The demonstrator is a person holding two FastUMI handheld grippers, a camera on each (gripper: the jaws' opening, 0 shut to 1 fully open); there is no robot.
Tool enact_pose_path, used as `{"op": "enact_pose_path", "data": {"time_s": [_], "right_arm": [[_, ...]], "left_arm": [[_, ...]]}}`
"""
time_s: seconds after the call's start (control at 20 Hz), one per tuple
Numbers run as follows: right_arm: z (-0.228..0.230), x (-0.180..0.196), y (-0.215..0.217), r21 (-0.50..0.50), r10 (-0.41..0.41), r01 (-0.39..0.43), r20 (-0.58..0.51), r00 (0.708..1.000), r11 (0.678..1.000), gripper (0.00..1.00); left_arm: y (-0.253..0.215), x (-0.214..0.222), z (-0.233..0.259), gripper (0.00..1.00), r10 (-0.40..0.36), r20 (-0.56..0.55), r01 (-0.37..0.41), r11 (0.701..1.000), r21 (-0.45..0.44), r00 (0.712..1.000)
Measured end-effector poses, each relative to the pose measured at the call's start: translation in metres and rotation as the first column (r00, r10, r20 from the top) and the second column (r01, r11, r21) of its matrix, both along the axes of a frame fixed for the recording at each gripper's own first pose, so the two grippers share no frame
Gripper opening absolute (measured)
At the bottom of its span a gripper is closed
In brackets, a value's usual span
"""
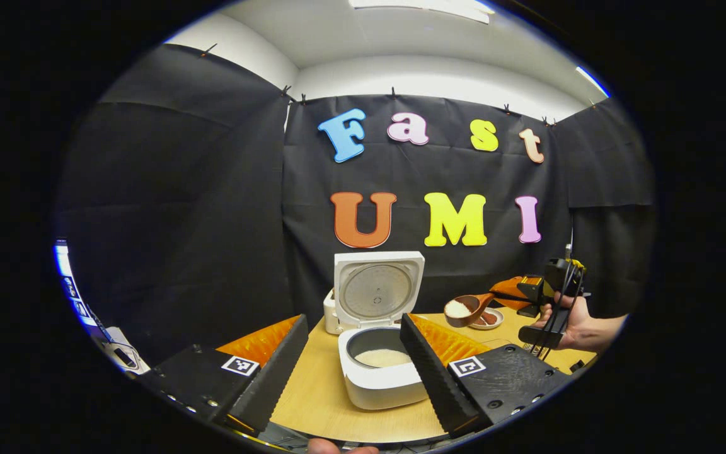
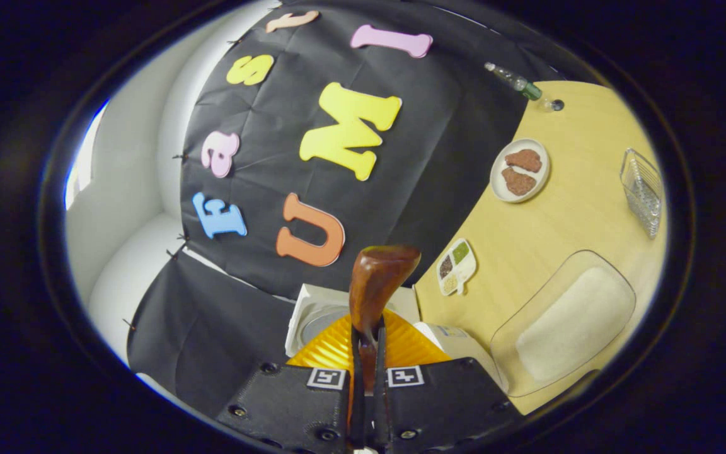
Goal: Close the left gripper, press the button to open the rice cooker; take a wooden spoon from the chopstick holder with the right hand, scoop a spoonful of rice and pour it into the rice cooker, then put the wooden spoon back into the chopstick holder.
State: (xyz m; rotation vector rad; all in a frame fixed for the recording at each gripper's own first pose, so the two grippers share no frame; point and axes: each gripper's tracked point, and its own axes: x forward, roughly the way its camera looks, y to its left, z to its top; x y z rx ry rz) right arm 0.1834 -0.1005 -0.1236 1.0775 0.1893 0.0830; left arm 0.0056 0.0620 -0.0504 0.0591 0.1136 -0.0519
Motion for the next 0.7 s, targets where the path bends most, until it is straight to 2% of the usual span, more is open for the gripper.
{"op": "enact_pose_path", "data": {"time_s": [0.25,0.4,0.7], "right_arm": [[-0.003,0.022,0.046,-0.186,0.043,-0.048,-0.027,0.999,0.981,0.13],[-0.015,0.034,0.063,-0.319,0.051,-0.068,-0.061,0.997,0.945,0.11],[-0.033,0.058,0.086,-0.504,0.06,-0.102,-0.1,0.993,0.858,0.11]], "left_arm": [[0.051,-0.019,0.002,0.94,0.06,0.004,-0.06,0.998,-0.02,0.998],[0.074,-0.033,-0.001,0.94,0.113,0.005,-0.112,0.993,-0.044,0.994],[0.098,-0.059,-0.003,0.94,0.194,0.015,-0.193,0.98,-0.043,0.981]]}}
